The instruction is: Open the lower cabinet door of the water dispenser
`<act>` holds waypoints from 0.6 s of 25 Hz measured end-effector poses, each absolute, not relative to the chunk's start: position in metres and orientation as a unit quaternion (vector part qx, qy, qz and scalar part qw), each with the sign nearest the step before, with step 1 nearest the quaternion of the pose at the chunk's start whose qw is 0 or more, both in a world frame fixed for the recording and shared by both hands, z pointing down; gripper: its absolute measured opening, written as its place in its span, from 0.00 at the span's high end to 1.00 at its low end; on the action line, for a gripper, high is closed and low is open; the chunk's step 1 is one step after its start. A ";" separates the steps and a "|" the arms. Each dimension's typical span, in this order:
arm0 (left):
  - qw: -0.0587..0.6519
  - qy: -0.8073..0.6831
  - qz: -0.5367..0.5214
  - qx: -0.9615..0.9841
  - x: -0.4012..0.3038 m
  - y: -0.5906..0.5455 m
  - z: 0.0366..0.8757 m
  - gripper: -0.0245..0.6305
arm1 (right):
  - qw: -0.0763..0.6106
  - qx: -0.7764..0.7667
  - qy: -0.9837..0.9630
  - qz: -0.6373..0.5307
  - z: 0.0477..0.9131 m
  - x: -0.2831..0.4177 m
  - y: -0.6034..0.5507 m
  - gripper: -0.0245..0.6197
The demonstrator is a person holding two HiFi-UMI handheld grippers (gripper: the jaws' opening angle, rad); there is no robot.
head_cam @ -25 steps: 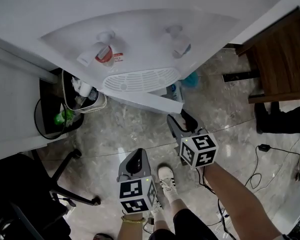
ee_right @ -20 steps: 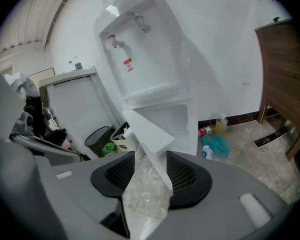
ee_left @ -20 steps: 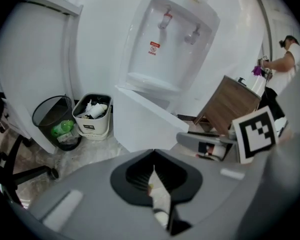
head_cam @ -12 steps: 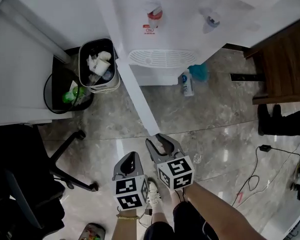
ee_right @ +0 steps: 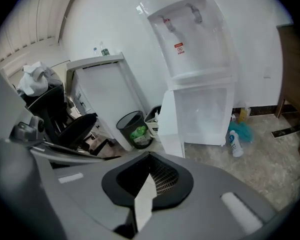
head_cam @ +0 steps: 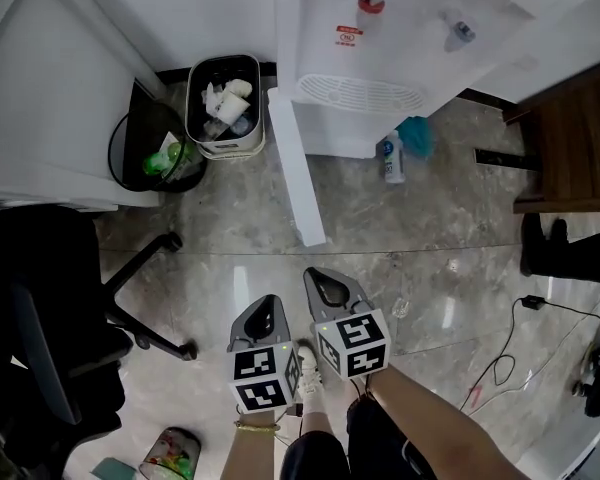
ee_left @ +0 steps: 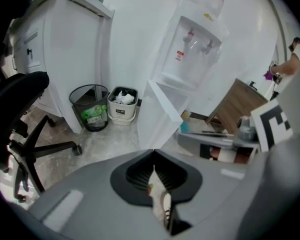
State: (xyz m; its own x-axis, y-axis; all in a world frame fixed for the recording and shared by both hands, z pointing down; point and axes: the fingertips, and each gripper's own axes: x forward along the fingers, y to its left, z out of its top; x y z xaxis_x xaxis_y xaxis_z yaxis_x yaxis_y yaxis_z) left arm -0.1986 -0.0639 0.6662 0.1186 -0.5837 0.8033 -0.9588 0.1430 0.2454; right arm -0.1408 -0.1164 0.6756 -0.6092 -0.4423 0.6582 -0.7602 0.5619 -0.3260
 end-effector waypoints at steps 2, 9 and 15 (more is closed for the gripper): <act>0.425 -0.623 0.217 0.619 -0.192 -0.059 0.659 0.95 | 0.266 0.357 -0.840 0.311 0.668 -0.133 -0.102 0.96; 0.440 -0.614 0.220 0.617 -0.166 -0.024 0.632 0.95 | 0.274 0.374 -0.816 0.345 0.636 -0.096 -0.046 0.96; 0.444 -0.602 0.230 0.623 -0.156 -0.003 0.623 0.95 | 0.273 0.392 -0.804 0.354 0.624 -0.081 -0.033 0.96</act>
State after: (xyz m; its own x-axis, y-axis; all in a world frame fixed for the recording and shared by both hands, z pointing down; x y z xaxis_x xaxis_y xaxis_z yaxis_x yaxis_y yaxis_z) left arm -0.1557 -0.0030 0.6234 0.1691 -0.5461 0.8205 -0.9536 0.1196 0.2762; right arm -0.0808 -0.0329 0.6238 -0.5431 -0.4377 0.7166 -0.8242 0.4409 -0.3554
